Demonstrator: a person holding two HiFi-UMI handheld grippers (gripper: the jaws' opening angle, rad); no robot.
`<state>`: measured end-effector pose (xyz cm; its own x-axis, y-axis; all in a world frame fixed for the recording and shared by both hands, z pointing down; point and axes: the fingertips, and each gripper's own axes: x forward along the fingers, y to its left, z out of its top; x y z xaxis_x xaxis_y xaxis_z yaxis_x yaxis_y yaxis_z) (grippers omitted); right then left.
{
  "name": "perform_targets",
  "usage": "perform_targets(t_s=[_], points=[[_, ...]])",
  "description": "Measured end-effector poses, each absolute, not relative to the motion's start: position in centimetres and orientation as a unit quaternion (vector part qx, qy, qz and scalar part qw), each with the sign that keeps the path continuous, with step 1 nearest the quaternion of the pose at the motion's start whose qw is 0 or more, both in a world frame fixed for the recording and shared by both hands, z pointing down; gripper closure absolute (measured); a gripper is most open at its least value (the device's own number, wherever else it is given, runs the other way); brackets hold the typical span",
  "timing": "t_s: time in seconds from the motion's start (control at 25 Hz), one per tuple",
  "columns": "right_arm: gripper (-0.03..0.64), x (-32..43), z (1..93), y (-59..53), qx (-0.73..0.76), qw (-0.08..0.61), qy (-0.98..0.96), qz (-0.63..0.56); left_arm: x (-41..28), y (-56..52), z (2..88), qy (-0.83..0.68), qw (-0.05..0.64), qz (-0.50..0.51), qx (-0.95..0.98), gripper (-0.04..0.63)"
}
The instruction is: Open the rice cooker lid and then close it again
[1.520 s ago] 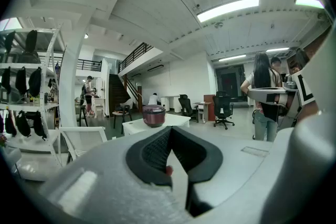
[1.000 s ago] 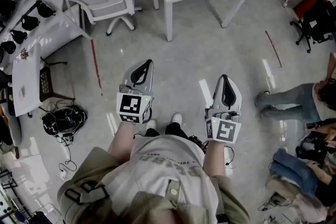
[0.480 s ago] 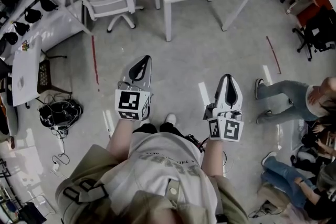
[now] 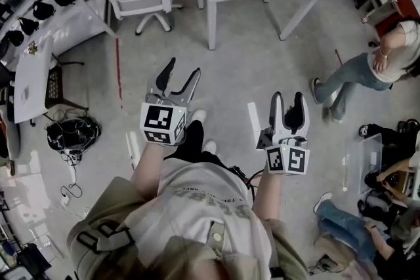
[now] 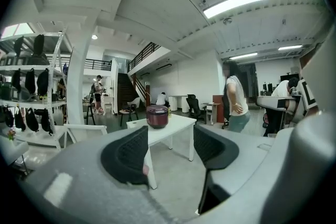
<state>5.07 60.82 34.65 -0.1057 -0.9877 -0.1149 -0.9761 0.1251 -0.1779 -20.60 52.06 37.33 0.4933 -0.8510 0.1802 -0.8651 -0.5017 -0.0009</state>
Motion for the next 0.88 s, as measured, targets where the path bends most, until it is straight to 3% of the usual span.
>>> perform_targets(t_s=[0.88], points=[[0.362, 4.9, 36.8, 45.5, -0.673, 0.082, 0.734, -0.042, -18.8, 35.5, 39.9, -0.456, 0.037, 0.113, 0.882, 0.316]])
